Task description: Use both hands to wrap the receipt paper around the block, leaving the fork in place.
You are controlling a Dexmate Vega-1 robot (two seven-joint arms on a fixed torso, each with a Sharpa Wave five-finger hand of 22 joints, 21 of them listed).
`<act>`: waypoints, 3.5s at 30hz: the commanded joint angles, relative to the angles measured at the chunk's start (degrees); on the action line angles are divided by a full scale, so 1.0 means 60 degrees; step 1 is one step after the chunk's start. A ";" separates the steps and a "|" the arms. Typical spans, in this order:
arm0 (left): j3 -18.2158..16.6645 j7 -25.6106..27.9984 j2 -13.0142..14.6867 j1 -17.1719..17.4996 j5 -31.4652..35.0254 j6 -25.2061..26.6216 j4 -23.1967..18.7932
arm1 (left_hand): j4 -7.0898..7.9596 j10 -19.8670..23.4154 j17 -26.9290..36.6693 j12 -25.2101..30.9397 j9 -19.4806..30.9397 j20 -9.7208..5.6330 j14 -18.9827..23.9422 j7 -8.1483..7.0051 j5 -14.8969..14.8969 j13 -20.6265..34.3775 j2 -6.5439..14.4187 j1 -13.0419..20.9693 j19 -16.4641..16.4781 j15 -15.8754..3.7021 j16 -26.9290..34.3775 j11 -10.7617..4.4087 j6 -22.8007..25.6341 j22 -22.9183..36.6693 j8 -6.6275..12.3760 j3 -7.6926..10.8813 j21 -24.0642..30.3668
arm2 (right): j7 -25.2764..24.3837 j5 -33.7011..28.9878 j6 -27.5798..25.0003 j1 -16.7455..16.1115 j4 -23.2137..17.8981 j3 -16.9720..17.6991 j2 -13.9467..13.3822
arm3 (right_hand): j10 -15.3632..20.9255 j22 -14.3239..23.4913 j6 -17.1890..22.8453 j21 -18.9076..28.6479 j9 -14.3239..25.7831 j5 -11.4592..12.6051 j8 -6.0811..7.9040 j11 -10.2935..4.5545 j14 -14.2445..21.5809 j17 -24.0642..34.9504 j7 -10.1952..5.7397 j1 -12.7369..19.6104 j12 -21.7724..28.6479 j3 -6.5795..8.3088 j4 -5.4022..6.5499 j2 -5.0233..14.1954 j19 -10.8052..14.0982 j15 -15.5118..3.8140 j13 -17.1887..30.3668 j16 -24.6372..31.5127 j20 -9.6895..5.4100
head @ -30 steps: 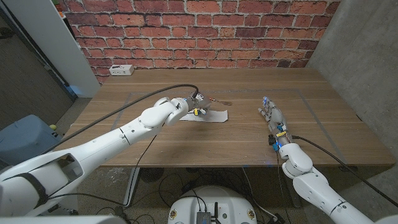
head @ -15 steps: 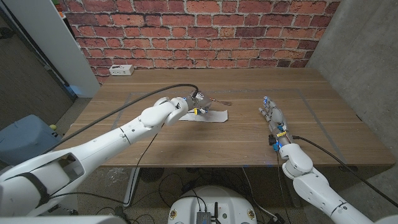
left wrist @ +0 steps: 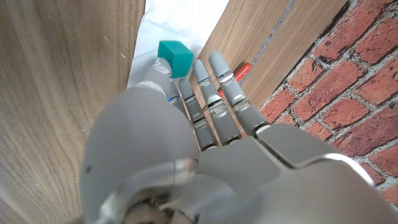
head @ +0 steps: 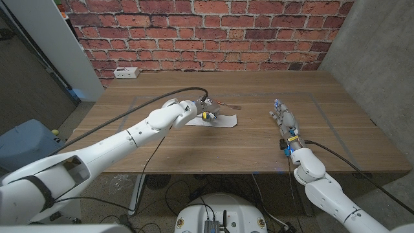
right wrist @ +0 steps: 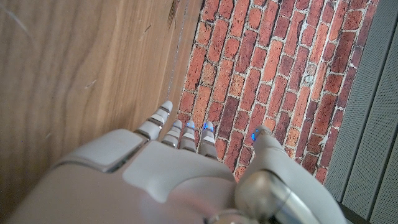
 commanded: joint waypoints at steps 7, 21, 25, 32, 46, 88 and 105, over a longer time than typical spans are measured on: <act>0.0148 -0.0101 -0.0011 -0.0097 0.0593 0.0136 -0.0018 | 0.0022 -0.0607 -0.0509 -0.0448 -0.0136 0.0478 -0.1173 -0.0110 -0.0061 -0.0175 -0.0096 -0.0409 -0.0609 -0.0918 -0.0071 0.0025 -0.0655 0.0030 -0.0056 0.0038 -0.0335 | -0.0003 -0.0032 -0.0076 0.0137 0.0051 -0.0020 0.0012 | 0.0063 0.0016 0.0025 0.0051 0.0019 0.0042 0.0023 0.0045 0.0072 0.0028 -0.0019 -0.0126 0.0041 -0.0002 -0.0026 -0.0016 0.0008 0.0079 0.0058 0.0043 0.0078; -0.0461 0.0690 0.0360 0.0483 0.0284 0.0315 -0.0686 | 0.0670 -0.2158 -0.1243 -0.1443 -0.0478 0.1104 -0.3464 -0.0517 -0.0082 -0.0566 -0.0271 -0.2436 -0.1951 -0.0133 0.0074 0.0079 -0.2793 0.0026 -0.0112 -0.0501 -0.1243 | -0.0952 -0.1186 -0.1772 0.0321 -0.0951 -0.0260 -0.0689 | 0.0467 0.0019 0.0751 0.0068 0.0012 0.0052 0.0206 -0.0040 0.0534 -0.0045 -0.0024 0.0648 0.0148 0.0396 -0.0593 0.0146 0.0023 0.0315 0.0050 0.0136 0.0654; -0.0746 0.0898 0.0432 0.0690 -0.0177 0.0355 -0.0770 | 0.1010 -0.2054 -0.1328 -0.1492 -0.0524 0.1182 -0.3550 -0.0462 -0.0060 -0.0645 -0.0033 -0.3067 -0.2063 -0.0040 0.0166 0.0174 -0.2818 0.0032 -0.0011 -0.0596 -0.1398 | -0.1364 -0.1622 -0.2596 0.0422 -0.1419 -0.0382 -0.0899 | 0.0908 0.0036 0.1253 0.0126 0.0021 -0.0001 0.0273 -0.0042 0.0982 -0.0015 0.0056 0.1149 0.0237 0.0664 -0.0863 0.0338 0.0179 0.0257 0.0058 0.0252 0.0727; -0.1192 0.1537 0.0481 0.1246 -0.0506 0.0992 -0.0992 | 0.1248 -0.1523 -0.1484 -0.1441 -0.0591 0.1353 -0.3360 -0.0300 -0.0055 -0.0760 0.0375 -0.3507 -0.1981 0.0041 0.0325 0.0260 -0.2302 0.0037 0.0204 -0.0518 -0.1522 | -0.1808 -0.2421 -0.4478 0.0753 -0.2385 -0.0763 -0.1407 | 0.1415 0.0053 0.1716 0.0189 0.0031 -0.0033 0.0325 -0.0090 0.1399 0.0080 0.0017 0.1468 0.0336 0.0896 -0.0813 0.0622 0.0373 0.0117 0.0072 0.0421 0.0629; -0.1819 0.2059 0.0320 0.2193 -0.0985 0.2994 -0.1509 | 0.1210 -0.0795 -0.1848 -0.1465 -0.0695 0.1399 -0.2532 -0.0019 -0.0053 -0.0960 0.0859 -0.3622 -0.1190 -0.0119 0.0592 0.0389 -0.1711 0.0034 0.0296 -0.0122 -0.1482 | -0.1475 -0.3943 -0.7156 0.1809 -0.3480 -0.1990 -0.2073 | 0.1923 0.0073 0.2307 0.0312 0.0037 -0.0017 0.0354 -0.0194 0.2038 0.0197 0.0050 0.2027 0.0374 0.1227 -0.0814 0.0680 0.0780 -0.0250 0.0081 0.0689 0.0534; -0.1590 0.2071 -0.0091 0.3049 -0.0358 0.7968 -0.1805 | 0.0289 0.0033 -0.2427 -0.1749 -0.0753 0.0274 -0.0873 0.0049 0.0004 -0.1119 0.0672 -0.3103 0.0579 -0.0656 0.0929 0.0226 -0.1846 0.0022 0.0162 0.0781 -0.1324 | 0.0883 -0.7899 -1.1283 0.4363 -0.4844 -0.5436 -0.2208 | 0.2688 0.0072 0.3359 0.0333 0.0052 0.0000 0.0344 -0.1595 0.2170 0.0218 -0.0637 0.3792 0.0278 0.1954 -0.1167 0.0680 0.1152 -0.0906 0.0079 0.0717 0.0282; -0.1269 0.1855 -0.0319 0.2760 -0.0754 0.9769 -0.1615 | 0.0495 -0.0063 -0.2488 -0.2172 -0.0753 0.0321 -0.1311 0.0214 -0.0189 -0.1275 -0.0026 -0.4104 0.0819 -0.0203 0.0653 0.0537 -0.2276 -0.0006 0.0050 0.0331 -0.1522 | 0.2213 -0.8630 -1.1796 0.5142 -0.4484 -0.6267 -0.1871 | 0.2760 0.0079 0.3534 0.0280 0.0062 -0.0079 0.0204 -0.1618 0.1915 0.0244 -0.0867 0.4579 0.0122 0.2064 -0.1102 0.0581 0.1129 -0.1031 0.0087 0.0639 0.0172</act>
